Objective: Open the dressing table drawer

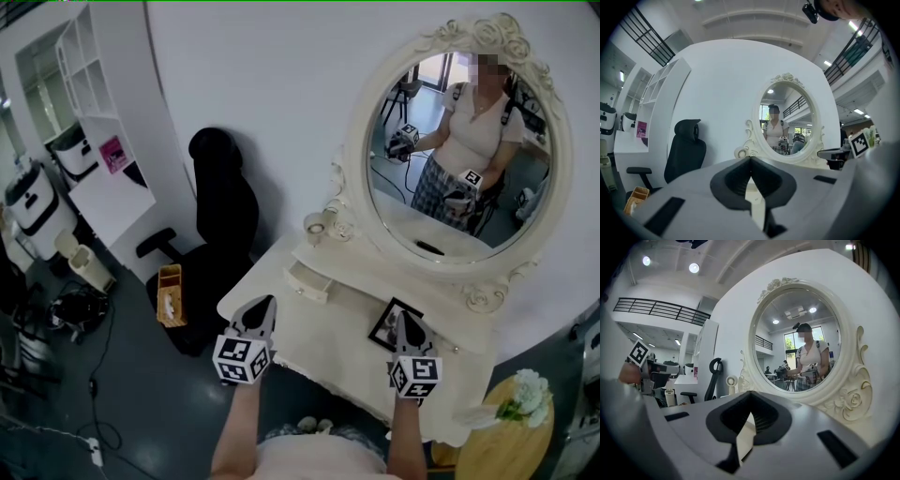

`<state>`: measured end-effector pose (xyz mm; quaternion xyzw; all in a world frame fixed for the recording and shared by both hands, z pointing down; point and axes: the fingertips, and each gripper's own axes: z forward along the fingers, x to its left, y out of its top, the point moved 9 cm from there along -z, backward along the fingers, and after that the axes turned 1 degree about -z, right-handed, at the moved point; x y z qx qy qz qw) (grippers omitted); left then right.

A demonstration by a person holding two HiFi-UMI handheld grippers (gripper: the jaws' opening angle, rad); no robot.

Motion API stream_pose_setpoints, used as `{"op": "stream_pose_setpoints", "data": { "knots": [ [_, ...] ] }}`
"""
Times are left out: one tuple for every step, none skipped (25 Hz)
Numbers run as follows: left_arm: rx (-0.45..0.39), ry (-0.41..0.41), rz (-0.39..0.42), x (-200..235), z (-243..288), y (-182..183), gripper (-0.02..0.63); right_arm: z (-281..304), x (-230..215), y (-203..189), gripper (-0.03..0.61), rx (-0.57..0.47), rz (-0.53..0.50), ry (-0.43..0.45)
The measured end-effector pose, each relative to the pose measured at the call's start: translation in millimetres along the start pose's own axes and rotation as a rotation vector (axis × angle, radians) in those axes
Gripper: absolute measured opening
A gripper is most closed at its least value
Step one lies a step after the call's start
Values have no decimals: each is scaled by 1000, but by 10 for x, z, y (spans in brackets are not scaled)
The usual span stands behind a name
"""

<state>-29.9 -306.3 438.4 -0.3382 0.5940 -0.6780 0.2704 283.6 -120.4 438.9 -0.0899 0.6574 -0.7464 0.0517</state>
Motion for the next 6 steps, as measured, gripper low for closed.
{"op": "stream_pose_setpoints", "data": {
  "knots": [
    [1,-1,0,-5,3,-4,26,-2,0,-5,12,1,1,0],
    [2,-2,-1,-12,6,-6,26,-5,-1,-7,12,1,2,1],
    [3,-4,-2,-20,10,-6,26,-9,-5,-6,12,0,2,1],
    [4,-5,-2,-29,16,-3,26,-13,-11,-2,12,-1,2,1],
    [4,-7,-2,-39,23,1,26,-16,-17,3,12,-2,2,1],
    [5,-10,-2,-48,30,5,26,-20,-24,9,12,-2,1,0]
  ]
}}
